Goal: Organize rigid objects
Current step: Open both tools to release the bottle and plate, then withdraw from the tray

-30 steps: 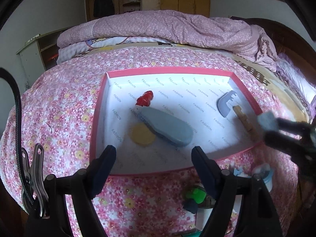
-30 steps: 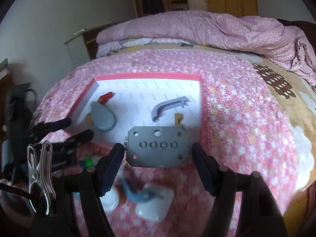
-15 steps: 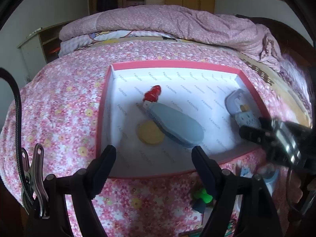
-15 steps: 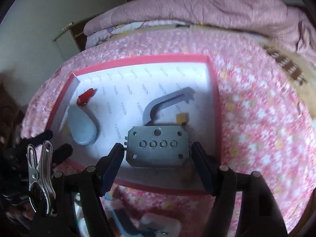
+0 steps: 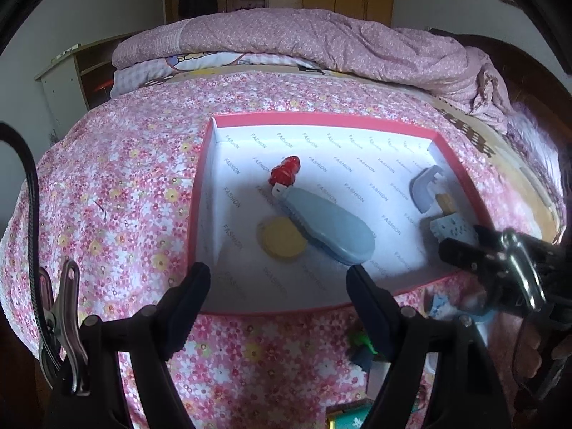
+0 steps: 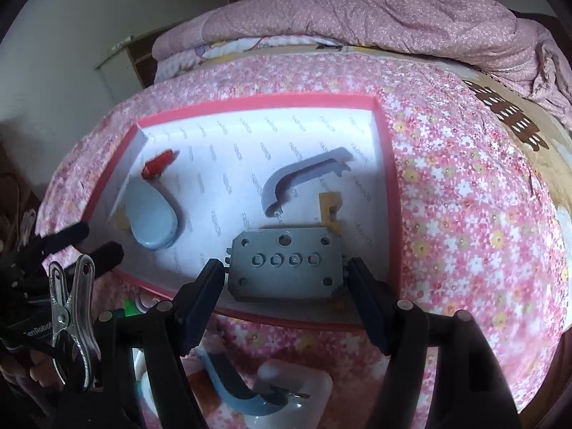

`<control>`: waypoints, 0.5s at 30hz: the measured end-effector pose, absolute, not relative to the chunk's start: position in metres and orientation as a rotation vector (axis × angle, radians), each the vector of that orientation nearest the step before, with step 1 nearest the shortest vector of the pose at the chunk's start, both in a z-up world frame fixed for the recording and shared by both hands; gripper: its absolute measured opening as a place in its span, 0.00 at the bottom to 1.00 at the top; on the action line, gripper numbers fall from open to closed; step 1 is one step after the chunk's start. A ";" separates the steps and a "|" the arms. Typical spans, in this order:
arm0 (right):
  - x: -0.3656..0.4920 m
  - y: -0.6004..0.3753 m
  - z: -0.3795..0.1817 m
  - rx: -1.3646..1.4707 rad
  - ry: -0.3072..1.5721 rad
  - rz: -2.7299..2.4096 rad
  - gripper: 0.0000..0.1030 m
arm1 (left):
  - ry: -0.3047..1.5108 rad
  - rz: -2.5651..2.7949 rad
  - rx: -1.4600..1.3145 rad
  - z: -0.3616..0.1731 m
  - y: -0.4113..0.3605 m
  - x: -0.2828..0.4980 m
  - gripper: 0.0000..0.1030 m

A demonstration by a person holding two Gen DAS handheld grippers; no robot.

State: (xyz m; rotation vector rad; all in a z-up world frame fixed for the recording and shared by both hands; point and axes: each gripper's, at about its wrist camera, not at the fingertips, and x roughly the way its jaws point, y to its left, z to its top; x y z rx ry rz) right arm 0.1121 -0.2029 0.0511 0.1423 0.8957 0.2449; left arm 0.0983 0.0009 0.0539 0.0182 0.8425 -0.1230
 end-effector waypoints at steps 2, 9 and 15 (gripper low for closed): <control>0.110 -0.206 0.055 0.168 0.882 0.252 0.70 | 0.842 -0.132 0.007 0.057 0.002 0.095 0.80; 0.095 -0.212 0.070 0.183 0.832 0.268 0.70 | 0.829 -0.170 0.003 0.065 -0.002 0.080 0.80; 0.075 -0.217 0.077 0.188 0.802 0.277 0.70 | 0.820 -0.197 0.020 0.070 -0.008 0.065 0.80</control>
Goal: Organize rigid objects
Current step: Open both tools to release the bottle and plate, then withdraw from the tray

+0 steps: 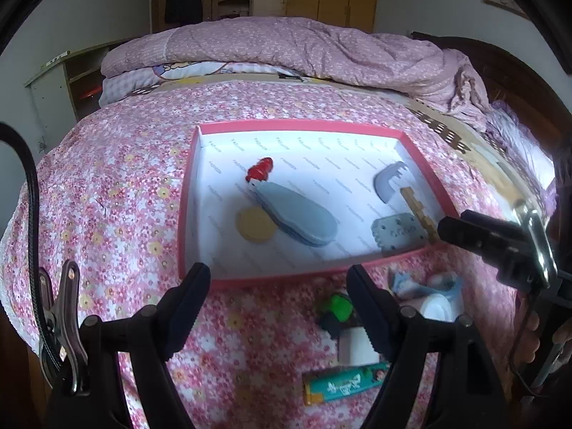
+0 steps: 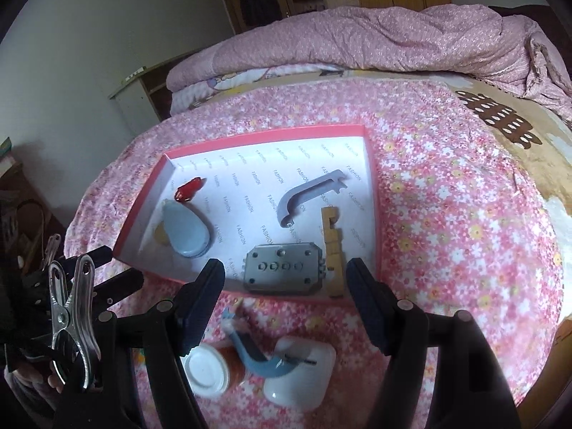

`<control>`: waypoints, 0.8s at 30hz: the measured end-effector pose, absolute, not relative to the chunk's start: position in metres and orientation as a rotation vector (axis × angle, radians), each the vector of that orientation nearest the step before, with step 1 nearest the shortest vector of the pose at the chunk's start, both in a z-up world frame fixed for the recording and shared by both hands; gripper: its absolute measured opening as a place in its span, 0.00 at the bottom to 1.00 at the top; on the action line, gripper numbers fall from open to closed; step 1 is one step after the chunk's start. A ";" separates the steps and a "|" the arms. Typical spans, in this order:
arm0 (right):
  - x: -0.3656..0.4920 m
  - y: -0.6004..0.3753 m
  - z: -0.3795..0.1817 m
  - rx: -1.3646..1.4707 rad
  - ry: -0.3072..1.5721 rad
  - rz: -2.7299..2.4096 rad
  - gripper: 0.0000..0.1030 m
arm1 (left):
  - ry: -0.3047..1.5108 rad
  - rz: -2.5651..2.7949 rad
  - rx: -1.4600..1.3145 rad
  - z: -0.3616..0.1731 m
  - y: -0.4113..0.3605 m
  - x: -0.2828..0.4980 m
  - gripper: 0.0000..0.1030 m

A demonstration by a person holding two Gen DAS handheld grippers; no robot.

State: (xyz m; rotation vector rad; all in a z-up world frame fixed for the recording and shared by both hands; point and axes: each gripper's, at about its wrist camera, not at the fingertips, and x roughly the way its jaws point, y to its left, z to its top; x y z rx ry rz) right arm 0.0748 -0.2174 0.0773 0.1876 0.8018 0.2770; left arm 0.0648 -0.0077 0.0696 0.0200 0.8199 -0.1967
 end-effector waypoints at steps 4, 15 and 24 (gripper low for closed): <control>0.061 -0.220 0.079 0.184 0.796 0.288 0.70 | 0.825 -0.212 0.022 0.069 -0.008 0.054 0.80; 0.017 -0.217 0.070 0.145 0.802 0.305 0.70 | 0.885 -0.239 -0.007 0.054 -0.010 0.017 0.80; -0.009 -0.218 0.059 0.096 0.822 0.285 0.70 | 0.979 -0.253 -0.091 0.037 -0.016 0.005 0.80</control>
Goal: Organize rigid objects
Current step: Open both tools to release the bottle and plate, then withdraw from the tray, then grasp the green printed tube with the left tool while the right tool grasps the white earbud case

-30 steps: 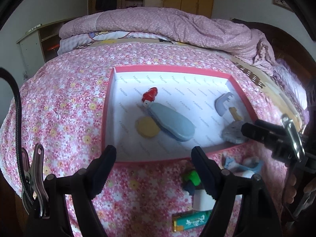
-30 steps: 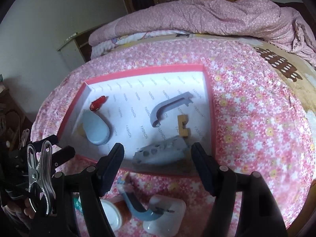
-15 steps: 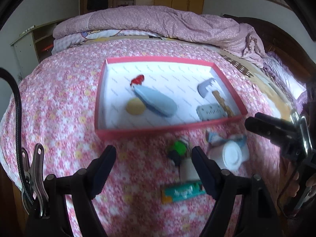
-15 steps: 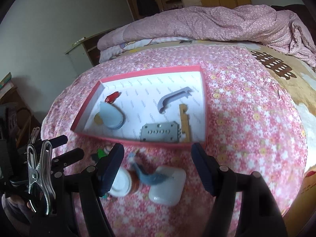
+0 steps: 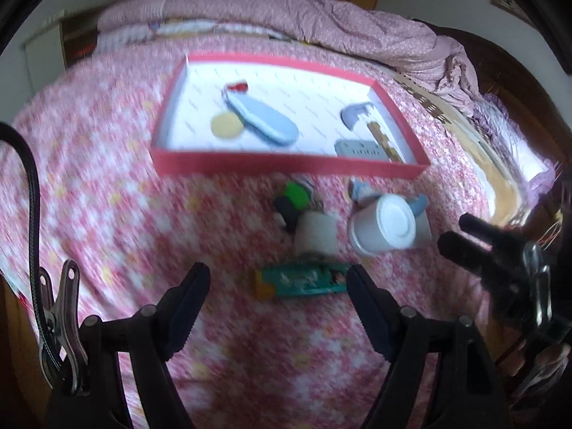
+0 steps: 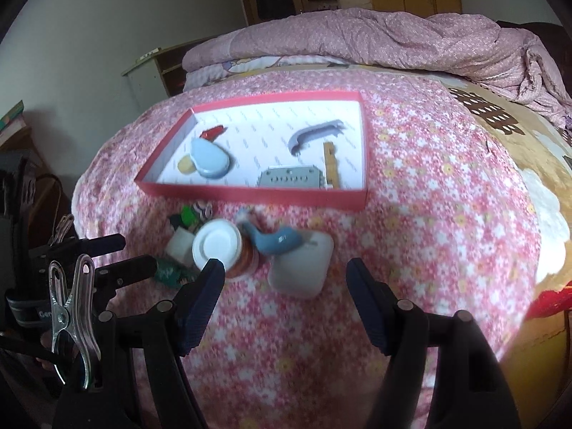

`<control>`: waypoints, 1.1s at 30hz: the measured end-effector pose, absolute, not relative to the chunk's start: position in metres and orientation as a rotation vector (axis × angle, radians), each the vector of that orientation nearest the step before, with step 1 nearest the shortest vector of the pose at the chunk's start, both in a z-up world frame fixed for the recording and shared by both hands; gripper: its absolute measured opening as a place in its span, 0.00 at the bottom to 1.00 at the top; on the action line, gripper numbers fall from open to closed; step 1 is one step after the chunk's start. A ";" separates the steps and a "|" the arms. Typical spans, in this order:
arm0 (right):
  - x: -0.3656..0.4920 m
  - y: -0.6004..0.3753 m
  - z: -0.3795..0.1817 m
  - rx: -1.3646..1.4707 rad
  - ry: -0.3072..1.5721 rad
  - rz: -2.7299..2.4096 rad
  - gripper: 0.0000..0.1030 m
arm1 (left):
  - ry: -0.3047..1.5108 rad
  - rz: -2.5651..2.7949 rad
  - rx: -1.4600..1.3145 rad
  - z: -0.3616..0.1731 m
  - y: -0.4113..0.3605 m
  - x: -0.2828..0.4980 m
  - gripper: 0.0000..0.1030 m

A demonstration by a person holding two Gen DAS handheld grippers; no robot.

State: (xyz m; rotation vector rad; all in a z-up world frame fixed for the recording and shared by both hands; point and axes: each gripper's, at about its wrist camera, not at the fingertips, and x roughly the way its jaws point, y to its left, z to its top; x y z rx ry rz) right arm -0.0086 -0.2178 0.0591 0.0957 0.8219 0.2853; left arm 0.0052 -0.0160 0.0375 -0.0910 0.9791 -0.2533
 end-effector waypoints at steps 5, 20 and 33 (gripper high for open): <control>-0.015 -0.222 0.051 0.102 0.842 0.275 0.70 | 1.037 -0.245 -0.095 0.028 -0.026 0.003 0.80; -0.018 -0.228 0.034 0.128 0.866 0.270 0.70 | 1.018 -0.177 -0.031 0.017 -0.054 0.003 0.85; -0.014 -0.229 0.021 0.154 0.910 0.268 0.70 | 0.964 -0.142 0.079 0.011 -0.068 0.003 0.83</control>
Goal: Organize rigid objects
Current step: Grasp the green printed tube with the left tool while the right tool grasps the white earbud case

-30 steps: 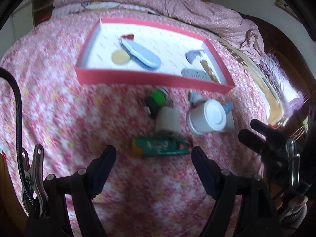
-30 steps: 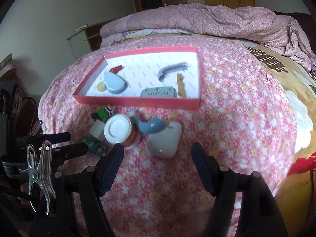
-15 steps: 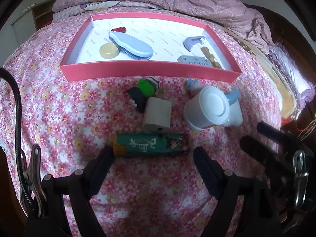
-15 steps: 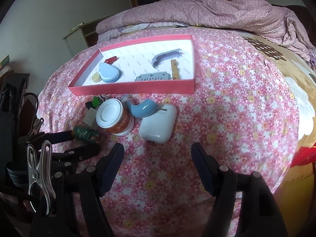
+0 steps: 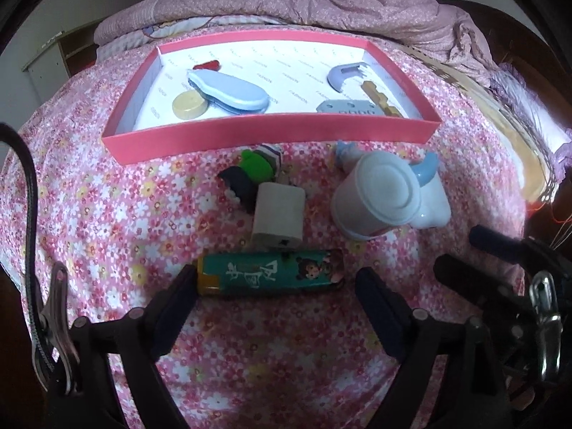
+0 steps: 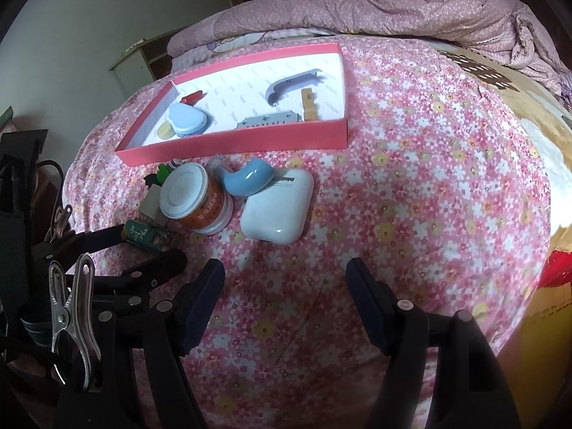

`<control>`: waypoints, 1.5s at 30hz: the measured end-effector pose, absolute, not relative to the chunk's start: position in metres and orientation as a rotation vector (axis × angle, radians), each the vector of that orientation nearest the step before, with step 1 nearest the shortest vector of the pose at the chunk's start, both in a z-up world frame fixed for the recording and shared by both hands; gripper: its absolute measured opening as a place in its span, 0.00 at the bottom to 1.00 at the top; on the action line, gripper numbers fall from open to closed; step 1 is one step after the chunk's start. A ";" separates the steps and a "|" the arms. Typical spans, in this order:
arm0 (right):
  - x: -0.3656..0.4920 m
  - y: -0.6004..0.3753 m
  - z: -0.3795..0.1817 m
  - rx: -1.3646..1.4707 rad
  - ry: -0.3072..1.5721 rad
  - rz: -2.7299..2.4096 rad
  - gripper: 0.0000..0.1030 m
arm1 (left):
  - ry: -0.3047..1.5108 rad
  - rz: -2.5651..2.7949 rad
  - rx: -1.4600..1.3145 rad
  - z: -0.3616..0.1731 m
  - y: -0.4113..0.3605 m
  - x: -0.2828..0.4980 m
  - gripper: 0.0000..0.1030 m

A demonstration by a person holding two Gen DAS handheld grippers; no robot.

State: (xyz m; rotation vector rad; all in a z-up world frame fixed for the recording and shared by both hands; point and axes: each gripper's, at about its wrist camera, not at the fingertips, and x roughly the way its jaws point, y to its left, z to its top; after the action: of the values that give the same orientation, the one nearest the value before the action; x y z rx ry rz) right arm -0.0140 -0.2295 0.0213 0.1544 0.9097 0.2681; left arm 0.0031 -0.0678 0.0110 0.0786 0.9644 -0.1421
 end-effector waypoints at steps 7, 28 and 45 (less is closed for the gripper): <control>-0.013 -0.229 0.020 0.155 0.915 0.266 0.70 | 0.943 -0.136 0.120 0.012 -0.059 0.001 0.82; 0.021 -0.195 0.017 -0.055 0.857 0.176 0.70 | 0.852 -0.069 0.042 0.008 -0.005 0.008 0.82; 0.000 -0.199 0.016 -0.073 0.860 0.210 0.43 | 0.841 -0.077 0.048 0.008 -0.008 0.007 0.83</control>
State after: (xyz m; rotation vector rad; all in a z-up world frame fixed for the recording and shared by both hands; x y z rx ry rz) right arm 0.0000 -0.1989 0.0165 -0.0725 0.8595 0.2105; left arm 0.0070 -0.0075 0.0077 0.0481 0.8408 -0.0765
